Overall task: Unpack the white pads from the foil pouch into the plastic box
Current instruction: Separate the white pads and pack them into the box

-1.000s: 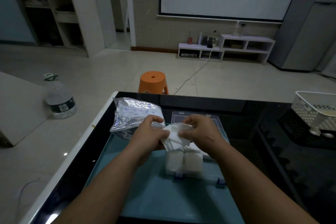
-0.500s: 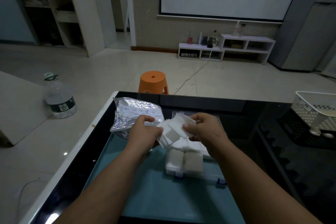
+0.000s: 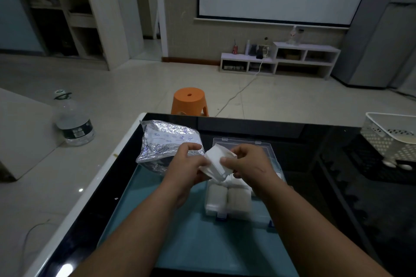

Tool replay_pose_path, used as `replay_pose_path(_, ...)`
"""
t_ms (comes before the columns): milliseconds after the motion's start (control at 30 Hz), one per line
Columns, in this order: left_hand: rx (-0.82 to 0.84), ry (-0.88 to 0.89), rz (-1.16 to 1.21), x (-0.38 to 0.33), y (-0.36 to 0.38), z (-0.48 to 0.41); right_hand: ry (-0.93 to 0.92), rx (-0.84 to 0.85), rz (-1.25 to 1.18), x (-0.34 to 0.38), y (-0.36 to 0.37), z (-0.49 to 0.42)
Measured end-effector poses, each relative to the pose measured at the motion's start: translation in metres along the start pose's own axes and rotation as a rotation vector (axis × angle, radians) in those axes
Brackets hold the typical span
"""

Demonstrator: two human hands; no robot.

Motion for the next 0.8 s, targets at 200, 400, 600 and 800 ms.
replay_pose_path(200, -0.047, 0.009, -0.049, 0.0006, -0.0009, -0.0004, 0.068, 0.031, -0.112, -0.0012, 0.0015, -0.0004)
replay_pose_path(400, -0.045, -0.021, 0.053, -0.0027, -0.0039, -0.0005, 0.210, -0.032, -0.380, 0.0014, 0.0034, 0.0015)
replay_pose_path(600, -0.024, -0.028, 0.067, -0.0020, -0.0028, -0.0003, 0.270, -0.081, -0.502, 0.0049, 0.0064, 0.0042)
replay_pose_path(800, -0.063, -0.063, 0.131, -0.0003, -0.0067, -0.0045, 0.191, -0.320, -0.481, 0.0032, 0.0067, 0.0030)
Point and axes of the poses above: each hand's wrist, its own z-axis away from the middle knuckle, its own y-axis out of the palm, x = y × z, the point moved 2 cm from there along -z, towards the middle knuckle, and after that the axes turned 9 degrees about -y, right-handed, at the moved point
